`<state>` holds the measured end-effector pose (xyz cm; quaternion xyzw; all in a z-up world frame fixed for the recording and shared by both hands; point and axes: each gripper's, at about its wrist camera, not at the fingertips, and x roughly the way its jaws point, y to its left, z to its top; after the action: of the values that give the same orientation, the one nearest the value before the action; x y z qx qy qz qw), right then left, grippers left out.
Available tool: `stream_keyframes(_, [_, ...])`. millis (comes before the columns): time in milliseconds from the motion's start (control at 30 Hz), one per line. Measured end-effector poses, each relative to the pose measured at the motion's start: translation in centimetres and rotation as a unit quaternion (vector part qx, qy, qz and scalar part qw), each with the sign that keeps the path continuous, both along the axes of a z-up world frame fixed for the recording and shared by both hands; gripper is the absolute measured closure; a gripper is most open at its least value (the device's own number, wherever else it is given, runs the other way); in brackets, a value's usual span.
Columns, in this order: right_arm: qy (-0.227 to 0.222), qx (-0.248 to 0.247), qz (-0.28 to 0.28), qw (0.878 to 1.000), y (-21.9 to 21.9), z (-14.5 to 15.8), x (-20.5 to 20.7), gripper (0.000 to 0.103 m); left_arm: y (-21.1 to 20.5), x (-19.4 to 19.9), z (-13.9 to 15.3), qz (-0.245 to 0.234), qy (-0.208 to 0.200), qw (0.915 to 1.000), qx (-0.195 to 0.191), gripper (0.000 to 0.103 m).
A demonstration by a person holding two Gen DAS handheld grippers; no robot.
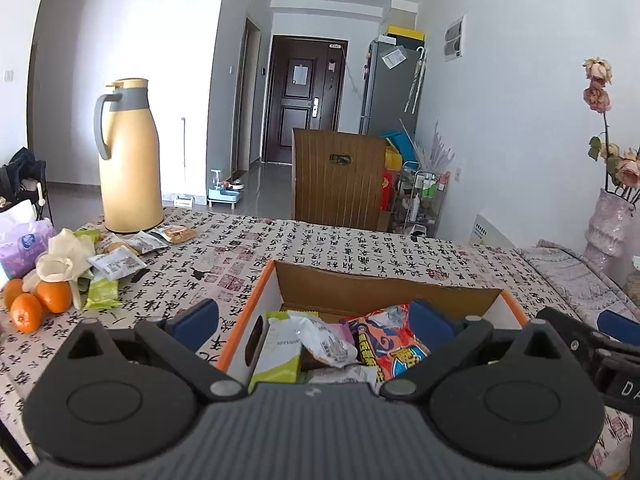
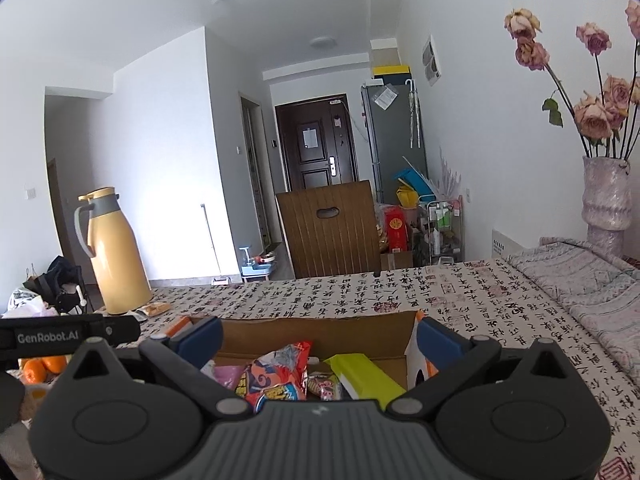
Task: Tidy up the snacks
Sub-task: 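Move both open grippers back toward the snack pile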
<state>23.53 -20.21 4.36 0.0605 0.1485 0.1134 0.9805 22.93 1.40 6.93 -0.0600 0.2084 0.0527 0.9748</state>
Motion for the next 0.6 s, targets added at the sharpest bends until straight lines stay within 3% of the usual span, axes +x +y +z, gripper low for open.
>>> stream_keyframes(600, [0.028,-0.011,0.006,1.0,-0.5,-1.2,-7.3,0.0,0.4,-7.3,-1.7,-0.002,0.024,0.9997,0.008,0.0])
